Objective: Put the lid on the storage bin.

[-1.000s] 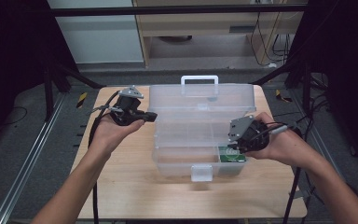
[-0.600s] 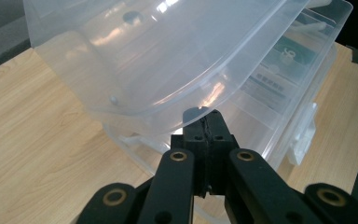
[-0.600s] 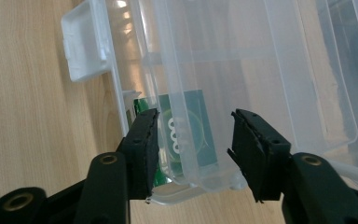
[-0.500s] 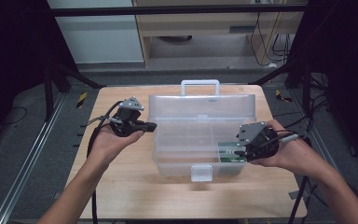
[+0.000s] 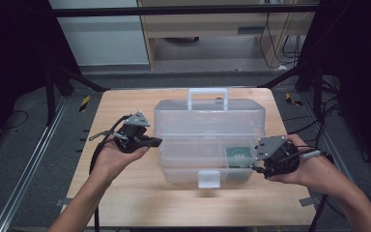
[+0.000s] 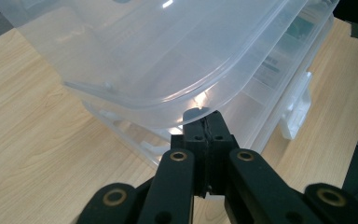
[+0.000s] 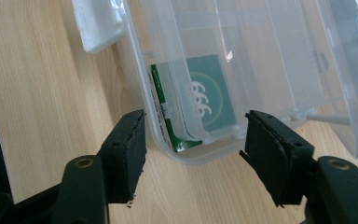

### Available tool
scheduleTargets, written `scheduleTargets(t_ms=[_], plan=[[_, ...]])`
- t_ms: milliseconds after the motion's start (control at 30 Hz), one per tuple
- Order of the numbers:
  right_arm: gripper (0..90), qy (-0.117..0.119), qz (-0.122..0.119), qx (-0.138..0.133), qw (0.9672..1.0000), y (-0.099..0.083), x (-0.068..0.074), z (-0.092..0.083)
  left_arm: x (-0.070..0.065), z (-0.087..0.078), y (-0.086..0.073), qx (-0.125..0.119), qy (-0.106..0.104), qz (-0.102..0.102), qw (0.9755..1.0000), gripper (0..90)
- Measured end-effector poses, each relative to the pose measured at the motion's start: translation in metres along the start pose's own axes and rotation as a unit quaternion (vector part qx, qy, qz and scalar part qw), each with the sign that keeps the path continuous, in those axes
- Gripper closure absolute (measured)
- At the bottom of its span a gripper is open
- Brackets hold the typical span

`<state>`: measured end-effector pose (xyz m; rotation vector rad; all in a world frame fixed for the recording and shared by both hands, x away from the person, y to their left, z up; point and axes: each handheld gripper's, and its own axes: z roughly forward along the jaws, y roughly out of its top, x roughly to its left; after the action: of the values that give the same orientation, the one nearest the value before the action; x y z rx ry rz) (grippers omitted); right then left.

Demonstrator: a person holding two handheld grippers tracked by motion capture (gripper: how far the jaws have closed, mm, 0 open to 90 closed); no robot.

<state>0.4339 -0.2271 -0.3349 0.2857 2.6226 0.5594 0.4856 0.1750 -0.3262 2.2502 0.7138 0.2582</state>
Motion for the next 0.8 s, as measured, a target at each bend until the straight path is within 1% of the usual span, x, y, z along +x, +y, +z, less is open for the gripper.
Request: scheduleTargets(t_ms=[167,300,333,400,467,500,533,667,733,800], plan=[[36.0,-0.001,0.009,0.002,1.0000,-0.008,0.003,-0.002,-0.002,0.001,-0.004,-0.002,0.001,-0.002,1.0000,89.9],[34.7,-0.002,0.014,0.006,0.9999,-0.013,0.003,-0.002,-0.004,0.001,-0.007,-0.001,0.002,0.002,1.0000,89.9],[34.1,-0.001,0.019,0.006,0.9998,-0.014,0.004,-0.003,-0.005,0.001,-0.008,-0.001,0.002,0.000,1.0000,89.9],[32.9,-0.001,0.024,0.009,0.9997,-0.017,0.004,-0.001,-0.006,0.002,-0.010,-0.001,0.002,0.001,1.0000,89.9],[32.1,-0.001,0.024,0.013,0.9996,-0.020,0.004,0.000,-0.007,0.003,-0.012,0.003,0.005,0.005,1.0000,89.9],[32.0,-0.003,0.029,0.013,0.9995,-0.022,0.004,0.001,-0.008,0.004,-0.013,0.002,0.004,0.003,1.0000,89.9],[31.9,-0.001,0.027,0.016,0.9995,-0.023,0.004,0.001,-0.008,0.004,-0.015,0.001,0.004,0.003,1.0000,89.9],[30.9,-0.002,0.033,0.017,0.9993,-0.026,0.005,0.003,-0.010,0.007,-0.020,0.007,0.006,0.006,0.9999,89.9],[30.5,-0.002,0.037,0.017,0.9992,-0.028,0.005,0.004,-0.011,0.008,-0.023,0.006,0.005,0.003,1.0000,89.9],[29.8,-0.002,0.037,0.020,0.9991,-0.030,0.005,0.005,-0.012,0.008,-0.024,0.007,0.006,0.004,0.9999,89.9]])
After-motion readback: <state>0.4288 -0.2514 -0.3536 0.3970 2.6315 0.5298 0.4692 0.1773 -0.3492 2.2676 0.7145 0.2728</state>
